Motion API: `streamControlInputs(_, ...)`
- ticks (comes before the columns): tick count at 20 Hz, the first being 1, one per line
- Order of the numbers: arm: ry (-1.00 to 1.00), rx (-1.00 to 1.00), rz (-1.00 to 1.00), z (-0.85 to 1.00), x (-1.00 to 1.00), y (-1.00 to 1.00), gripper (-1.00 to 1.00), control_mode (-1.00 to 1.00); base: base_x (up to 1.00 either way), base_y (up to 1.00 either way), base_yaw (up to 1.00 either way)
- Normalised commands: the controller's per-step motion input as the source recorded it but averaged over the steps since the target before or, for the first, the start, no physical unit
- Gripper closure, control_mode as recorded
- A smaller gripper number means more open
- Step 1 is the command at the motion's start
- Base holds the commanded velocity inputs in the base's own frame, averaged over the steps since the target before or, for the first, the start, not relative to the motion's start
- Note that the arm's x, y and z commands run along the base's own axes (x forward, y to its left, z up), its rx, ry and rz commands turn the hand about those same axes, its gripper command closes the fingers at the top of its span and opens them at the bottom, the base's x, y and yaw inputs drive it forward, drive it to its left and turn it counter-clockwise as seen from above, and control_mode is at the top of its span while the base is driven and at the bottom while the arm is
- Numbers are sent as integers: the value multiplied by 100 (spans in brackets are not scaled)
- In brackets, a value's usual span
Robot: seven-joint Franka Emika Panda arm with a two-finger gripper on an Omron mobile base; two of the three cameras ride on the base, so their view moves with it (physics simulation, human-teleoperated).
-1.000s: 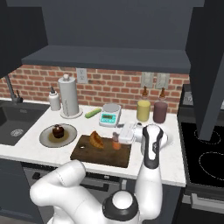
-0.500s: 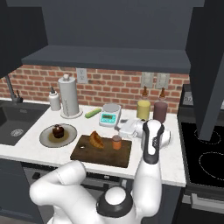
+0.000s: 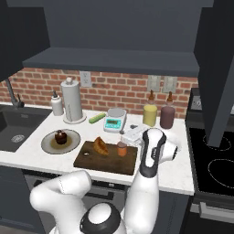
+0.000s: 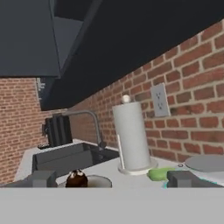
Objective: From the different types of pastries on the counter, select a croissant and place it on the cutting board. Then retrieve a jar of jam from the cabinet and place it alongside the croissant on the cutting board.
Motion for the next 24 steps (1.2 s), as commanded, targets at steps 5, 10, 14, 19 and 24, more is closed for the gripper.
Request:
streamControlInputs(5,0,0,-31,33,-8,0,-100,-100,0,0,0)
streamControlInputs(10,0,0,-21,44,-21,-4,-100,-100,0,0,0)
streamControlInputs(14,-3,0,-11,28,-49,-23,-100,-100,0,0,0)
streamControlInputs(19,-12,3,-7,10,-85,-41,-100,-100,0,0,0)
streamControlInputs(24,-19,4,-4,11,-93,-35,-100,-100,0,0,0)
